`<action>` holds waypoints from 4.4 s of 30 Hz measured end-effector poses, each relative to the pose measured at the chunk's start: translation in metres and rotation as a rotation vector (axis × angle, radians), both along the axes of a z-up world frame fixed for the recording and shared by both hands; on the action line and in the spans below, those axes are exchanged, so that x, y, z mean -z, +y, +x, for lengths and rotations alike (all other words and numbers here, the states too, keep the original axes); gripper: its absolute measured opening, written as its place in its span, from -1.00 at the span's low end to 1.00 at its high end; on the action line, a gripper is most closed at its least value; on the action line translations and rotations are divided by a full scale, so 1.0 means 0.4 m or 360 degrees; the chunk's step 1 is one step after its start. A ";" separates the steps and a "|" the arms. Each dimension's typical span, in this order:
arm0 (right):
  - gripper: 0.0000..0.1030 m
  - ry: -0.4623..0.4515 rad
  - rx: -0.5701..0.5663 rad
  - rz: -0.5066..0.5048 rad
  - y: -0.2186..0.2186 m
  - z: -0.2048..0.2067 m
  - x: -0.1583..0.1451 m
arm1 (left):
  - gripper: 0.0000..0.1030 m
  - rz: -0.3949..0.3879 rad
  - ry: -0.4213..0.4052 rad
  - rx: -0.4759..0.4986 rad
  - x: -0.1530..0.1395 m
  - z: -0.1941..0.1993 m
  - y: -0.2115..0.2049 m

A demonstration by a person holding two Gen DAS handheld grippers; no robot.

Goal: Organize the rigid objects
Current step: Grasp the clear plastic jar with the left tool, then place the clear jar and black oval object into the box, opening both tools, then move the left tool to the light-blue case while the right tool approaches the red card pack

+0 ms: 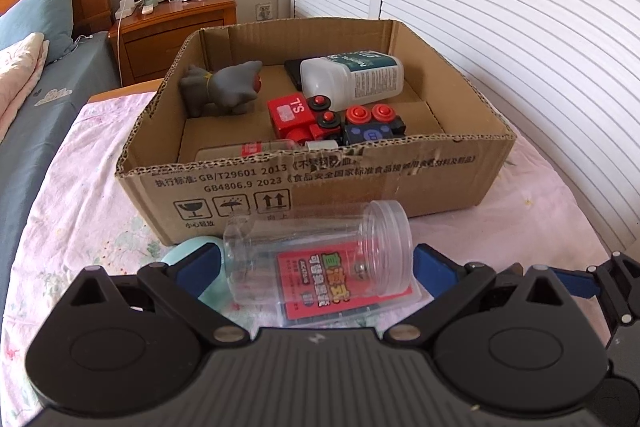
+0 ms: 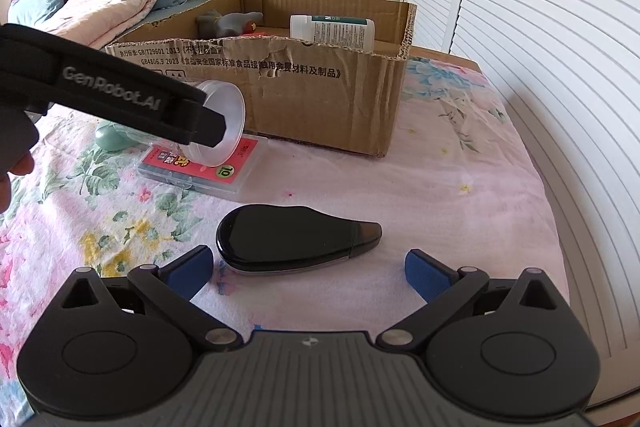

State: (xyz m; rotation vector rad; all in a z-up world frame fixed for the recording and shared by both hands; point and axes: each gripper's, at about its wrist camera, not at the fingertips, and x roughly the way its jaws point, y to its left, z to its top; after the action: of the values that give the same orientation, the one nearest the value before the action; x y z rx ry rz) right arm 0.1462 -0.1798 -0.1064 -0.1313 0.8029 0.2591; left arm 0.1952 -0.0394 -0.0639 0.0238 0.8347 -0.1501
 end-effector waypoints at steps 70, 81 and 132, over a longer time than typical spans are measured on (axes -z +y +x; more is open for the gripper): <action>0.80 -0.0132 -0.0306 -0.0113 0.012 0.079 -0.284 | 0.89 0.0008 -0.0124 0.0278 -0.153 0.159 0.169; 0.80 -0.0140 -0.0317 -0.0091 0.071 0.165 -0.332 | 0.96 0.0000 -0.0224 0.0250 -0.176 0.008 0.228; 1.00 -0.0024 -0.0203 -0.0103 0.278 0.404 -0.328 | 0.98 -0.0008 -0.0149 -0.0183 -0.079 -0.144 0.375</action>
State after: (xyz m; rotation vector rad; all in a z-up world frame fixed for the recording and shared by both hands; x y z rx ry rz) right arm 0.3076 -0.0687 0.0249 -0.2452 0.7892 0.3521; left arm 0.1377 0.1105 -0.0322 -0.0218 0.7402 -0.0426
